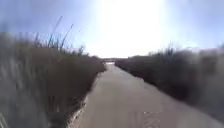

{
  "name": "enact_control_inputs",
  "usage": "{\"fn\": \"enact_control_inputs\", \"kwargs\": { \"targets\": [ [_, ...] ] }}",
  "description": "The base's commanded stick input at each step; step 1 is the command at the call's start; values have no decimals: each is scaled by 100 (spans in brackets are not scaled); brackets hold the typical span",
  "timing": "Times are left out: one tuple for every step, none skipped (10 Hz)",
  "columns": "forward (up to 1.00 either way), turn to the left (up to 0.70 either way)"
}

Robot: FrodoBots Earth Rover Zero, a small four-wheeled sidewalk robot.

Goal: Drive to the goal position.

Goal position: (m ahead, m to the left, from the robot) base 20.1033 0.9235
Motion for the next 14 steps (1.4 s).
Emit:
{"fn": "enact_control_inputs", "kwargs": {
  "targets": [
    [70, 5],
    [70, 5],
    [70, 5],
    [70, 5],
    [70, 5],
    [70, 5],
    [70, 5],
    [70, 5],
    [70, 5],
    [70, 5],
    [70, 5],
    [70, 5],
    [70, 5],
    [70, 5]
  ]
}}
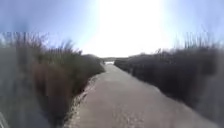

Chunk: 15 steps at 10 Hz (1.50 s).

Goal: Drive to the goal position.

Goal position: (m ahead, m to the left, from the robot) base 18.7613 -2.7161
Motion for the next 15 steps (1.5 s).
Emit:
{"fn": "enact_control_inputs", "kwargs": {
  "targets": [
    [70, 5],
    [70, 5],
    [70, 5],
    [70, 5],
    [70, 5],
    [70, 5],
    [70, 5],
    [70, 5],
    [70, 5],
    [70, 5],
    [70, 5],
    [70, 5],
    [70, 5],
    [70, 5],
    [70, 5]
  ]
}}
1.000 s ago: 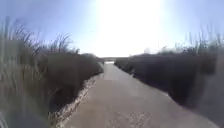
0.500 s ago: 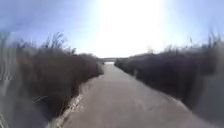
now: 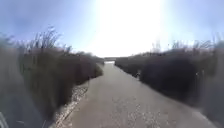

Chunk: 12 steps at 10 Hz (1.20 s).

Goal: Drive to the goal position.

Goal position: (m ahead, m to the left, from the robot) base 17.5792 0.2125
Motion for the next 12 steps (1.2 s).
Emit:
{"fn": "enact_control_inputs", "kwargs": {
  "targets": [
    [70, 5],
    [70, 5],
    [70, 5],
    [70, 5],
    [70, 5],
    [70, 5],
    [70, 5],
    [70, 5],
    [70, 5],
    [70, 5],
    [70, 5],
    [70, 5]
  ]
}}
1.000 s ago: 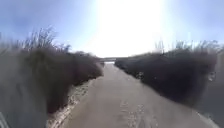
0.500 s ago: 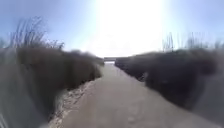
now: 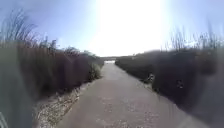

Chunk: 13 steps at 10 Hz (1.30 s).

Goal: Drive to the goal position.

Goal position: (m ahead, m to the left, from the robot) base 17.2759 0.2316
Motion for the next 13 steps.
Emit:
{"fn": "enact_control_inputs", "kwargs": {
  "targets": [
    [70, 5],
    [70, 5],
    [70, 5],
    [70, 5],
    [70, 5],
    [70, 5],
    [70, 5],
    [70, 5],
    [70, 5],
    [70, 5],
    [70, 5],
    [70, 5],
    [70, 5]
  ]
}}
